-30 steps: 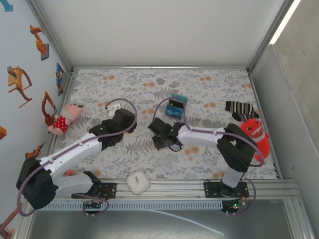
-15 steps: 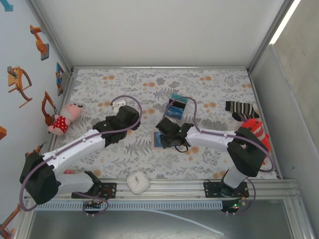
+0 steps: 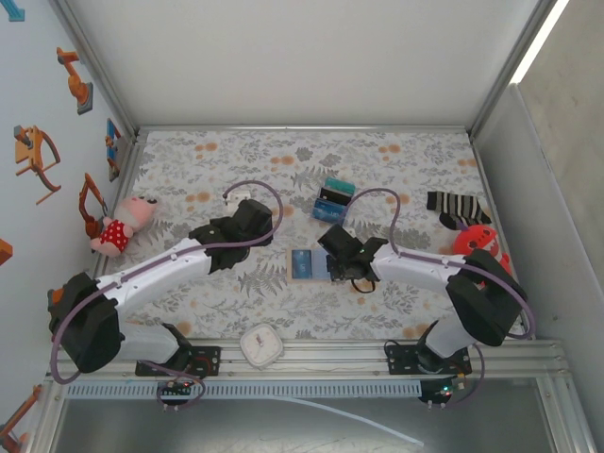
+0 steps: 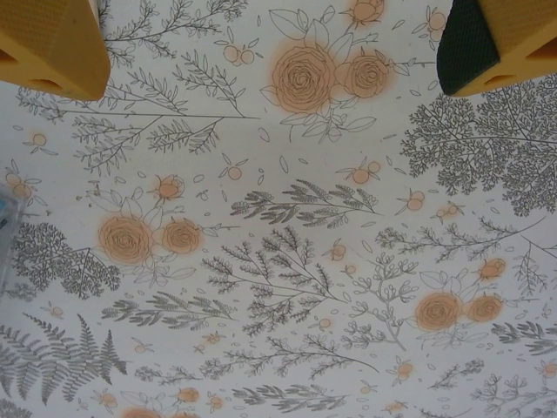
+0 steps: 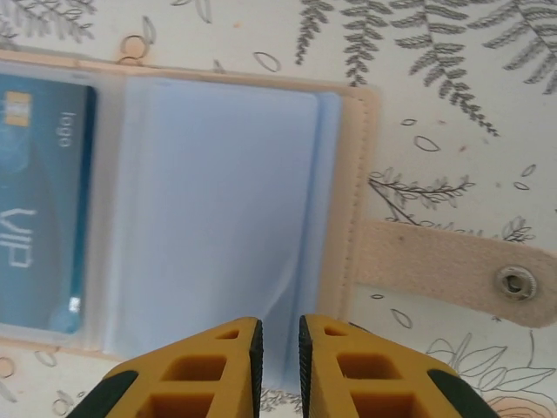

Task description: Take the credit cards out of the card holder

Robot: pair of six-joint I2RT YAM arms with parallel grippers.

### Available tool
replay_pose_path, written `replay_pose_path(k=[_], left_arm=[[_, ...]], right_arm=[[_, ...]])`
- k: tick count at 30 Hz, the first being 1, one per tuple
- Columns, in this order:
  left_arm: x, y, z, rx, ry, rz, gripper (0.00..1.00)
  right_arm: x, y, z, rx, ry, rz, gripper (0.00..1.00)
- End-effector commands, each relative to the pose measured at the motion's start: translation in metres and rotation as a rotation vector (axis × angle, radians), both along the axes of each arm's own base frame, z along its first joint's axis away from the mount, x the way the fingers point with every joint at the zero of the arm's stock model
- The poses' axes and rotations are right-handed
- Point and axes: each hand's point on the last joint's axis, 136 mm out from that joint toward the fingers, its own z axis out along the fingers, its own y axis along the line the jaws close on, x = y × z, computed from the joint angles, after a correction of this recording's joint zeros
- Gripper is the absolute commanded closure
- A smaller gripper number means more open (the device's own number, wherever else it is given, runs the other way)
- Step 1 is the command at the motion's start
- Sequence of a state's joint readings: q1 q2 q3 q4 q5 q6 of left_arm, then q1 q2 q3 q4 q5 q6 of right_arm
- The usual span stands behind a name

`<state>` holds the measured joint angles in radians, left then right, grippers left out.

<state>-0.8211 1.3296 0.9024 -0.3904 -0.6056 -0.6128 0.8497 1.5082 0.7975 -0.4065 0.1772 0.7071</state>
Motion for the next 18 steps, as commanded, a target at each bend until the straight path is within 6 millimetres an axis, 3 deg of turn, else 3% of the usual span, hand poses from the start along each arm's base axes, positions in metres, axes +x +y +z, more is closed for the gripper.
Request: replay_pose_path(k=[1,9,18], left_arm=[[-0.002,-0.004,0.001,0.033,0.014,-0.029,0.03],[-0.01,-0.013,-0.01,0.05,0.027,-0.077,0.03],[-0.028,-0.025,-0.042,-0.024,0.081,-0.154,0.03]], right_arm=[[0.002,-0.01,0.003,-0.007,-0.02,-0.038,0.81],[0.008,-0.018,0.021,0.01,-0.056,-0.05,0.81],[0.011,0.013,0.045,0.14,-0.051,0.031,0.82]])
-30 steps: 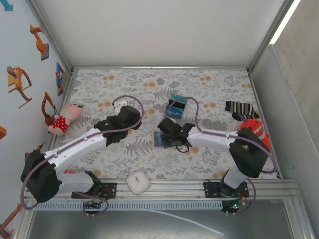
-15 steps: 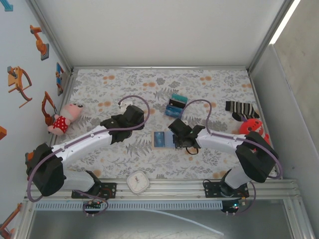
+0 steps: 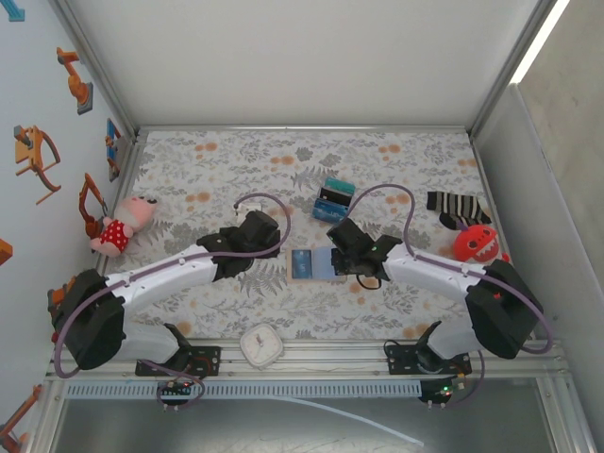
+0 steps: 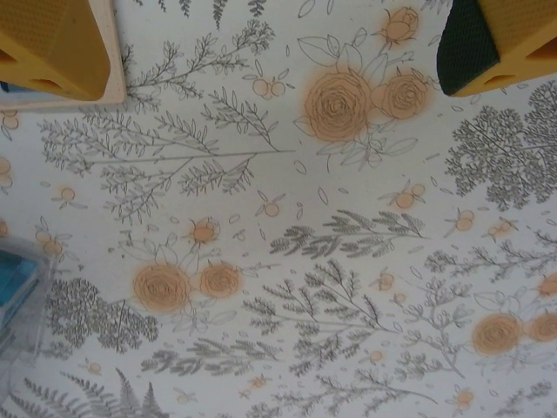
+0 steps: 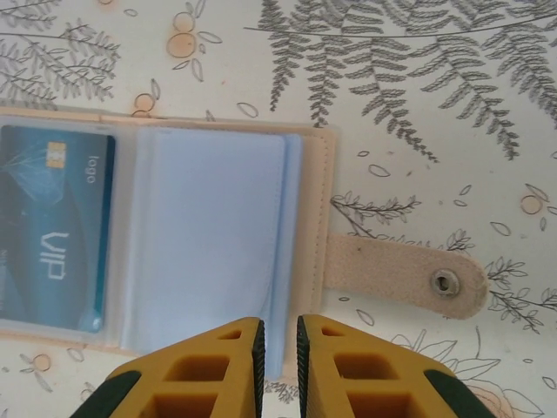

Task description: Take the credit cards out of the card holder

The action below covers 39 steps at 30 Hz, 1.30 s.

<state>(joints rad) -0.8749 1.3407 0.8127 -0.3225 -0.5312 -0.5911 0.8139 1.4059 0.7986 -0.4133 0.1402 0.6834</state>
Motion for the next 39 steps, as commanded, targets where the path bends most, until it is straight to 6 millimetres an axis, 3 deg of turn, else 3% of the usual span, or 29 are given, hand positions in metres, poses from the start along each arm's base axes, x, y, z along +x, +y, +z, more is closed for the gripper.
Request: replay_pose_path(k=[1,9,16,23,39], left_arm=[[-0.008,-0.007,-0.011,-0.028,0.021,-0.048,0.03],[-0.024,-0.024,-0.039,-0.02,0.064,-0.153,0.03],[-0.03,-0.031,-0.056,0.136,0.046,-0.207,0.03],[-0.033,-0.032,-0.076,0.172,0.073,-0.204,0.03],[-0.039,-0.029,-0.088,0.16,0.106,-0.187,0.03]], right_arm=[[0.005,0.016,0.017,0.068,-0.001,0.039,0.82],[0.007,0.049,0.011,0.202,0.107,0.093,0.82],[0.009,0.063,0.004,0.229,0.159,0.109,0.81],[0.009,0.075,-0.004,0.259,0.207,0.107,0.79],[0.012,0.086,-0.015,0.283,0.25,0.102,0.75]])
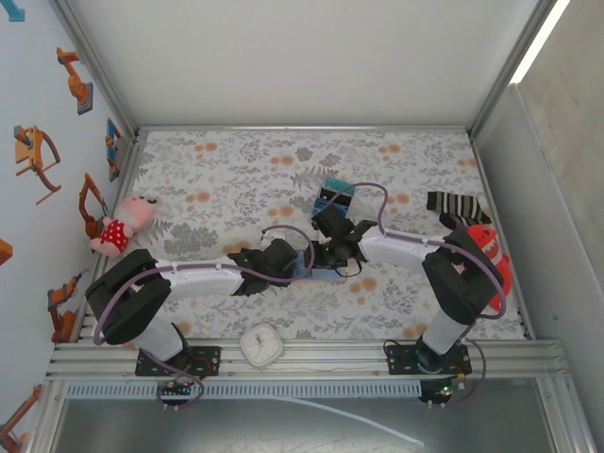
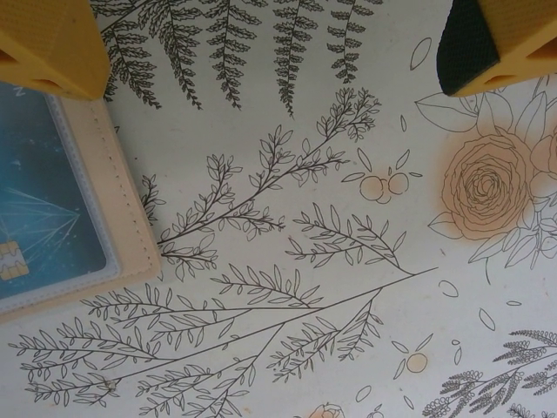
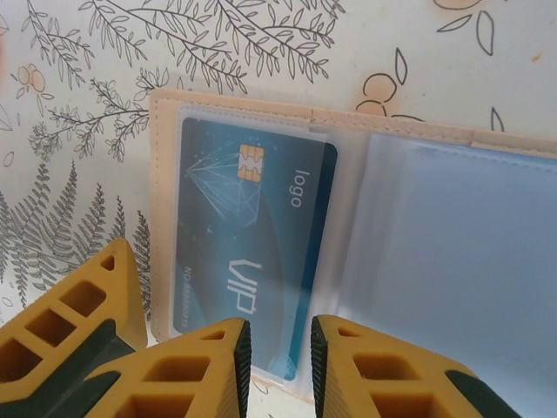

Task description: Take the credit cards out of the card holder

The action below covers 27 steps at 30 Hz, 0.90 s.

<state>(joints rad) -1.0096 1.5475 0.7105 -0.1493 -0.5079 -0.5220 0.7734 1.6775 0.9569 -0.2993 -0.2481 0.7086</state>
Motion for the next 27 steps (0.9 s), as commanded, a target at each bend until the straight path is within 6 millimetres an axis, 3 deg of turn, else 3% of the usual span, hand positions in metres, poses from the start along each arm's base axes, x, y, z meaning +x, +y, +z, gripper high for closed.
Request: replay_pose_path(k=[1,27], left_arm=[[-0.005,0.006,-0.008,0.021,0.014,0.014,0.03],[-0.009,0.015,-0.02,0.11,0.056,0.026,0.03]], right_arm=[[0.008,0.008,0.004,0.033,0.001,-0.014,0.75],[0.005,0.007,-0.018,0.079,0.081,-0.071,0.75]])
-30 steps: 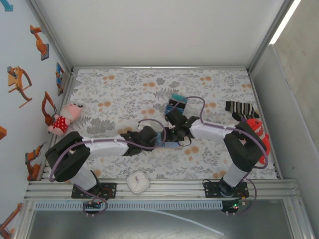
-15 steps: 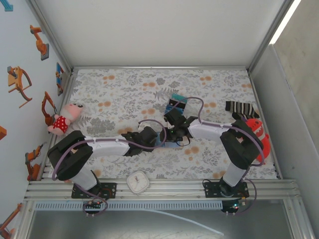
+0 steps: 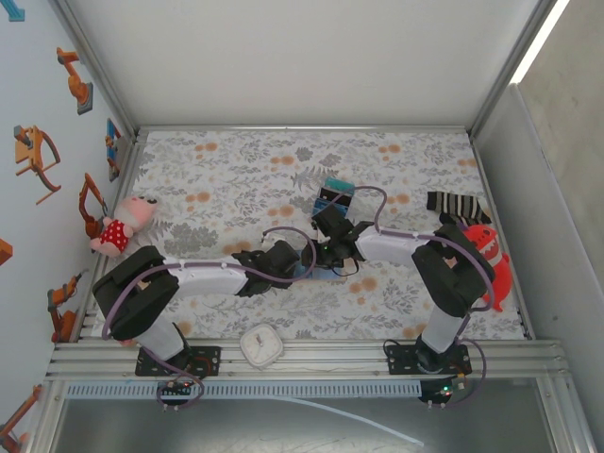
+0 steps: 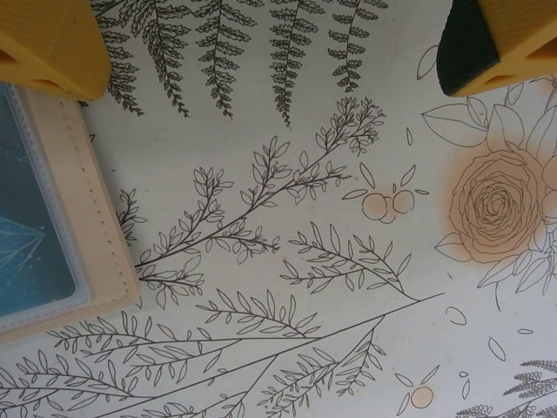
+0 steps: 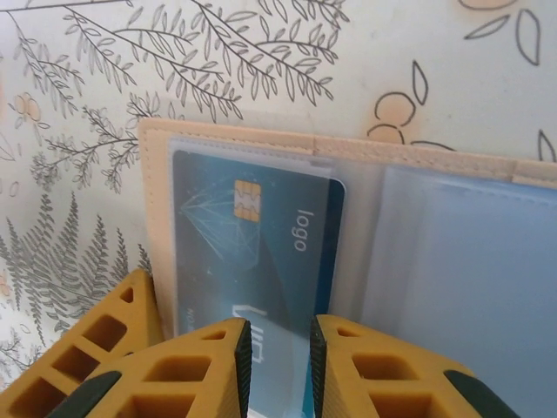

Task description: Take the credit cards out of the card holder

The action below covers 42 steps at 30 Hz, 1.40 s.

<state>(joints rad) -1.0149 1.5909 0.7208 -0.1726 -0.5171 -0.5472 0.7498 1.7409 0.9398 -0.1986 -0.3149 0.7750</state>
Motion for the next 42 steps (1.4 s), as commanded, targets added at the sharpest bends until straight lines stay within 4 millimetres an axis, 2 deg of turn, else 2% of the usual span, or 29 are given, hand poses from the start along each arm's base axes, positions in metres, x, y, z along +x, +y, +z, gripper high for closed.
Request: replay_pose_path(k=[1,18,24,33,42], left_arm=[[-0.006,0.012,-0.008,0.075,0.032,0.008,0.03],[-0.007,0.014,-0.01,0.089,0.038,0.019,0.03],[-0.007,0.016,-0.01,0.097,0.039,0.022,0.03],[-0.007,0.014,-0.011,0.104,0.042,0.018,0.03],[-0.008,0.016,-0.012,0.138,0.056,0.019,0.03]], right_arm=[[-0.001,-0.002,-0.002,0.015,0.021,-0.024,0.75],[-0.003,-0.019,0.0,-0.056,0.016,-0.053,0.76],[-0.001,-0.018,0.002,-0.047,0.01,-0.051,0.76],[-0.004,-0.009,-0.008,-0.012,0.038,-0.038,0.76],[-0.005,-0.013,-0.008,0.051,0.051,-0.068,0.76]])
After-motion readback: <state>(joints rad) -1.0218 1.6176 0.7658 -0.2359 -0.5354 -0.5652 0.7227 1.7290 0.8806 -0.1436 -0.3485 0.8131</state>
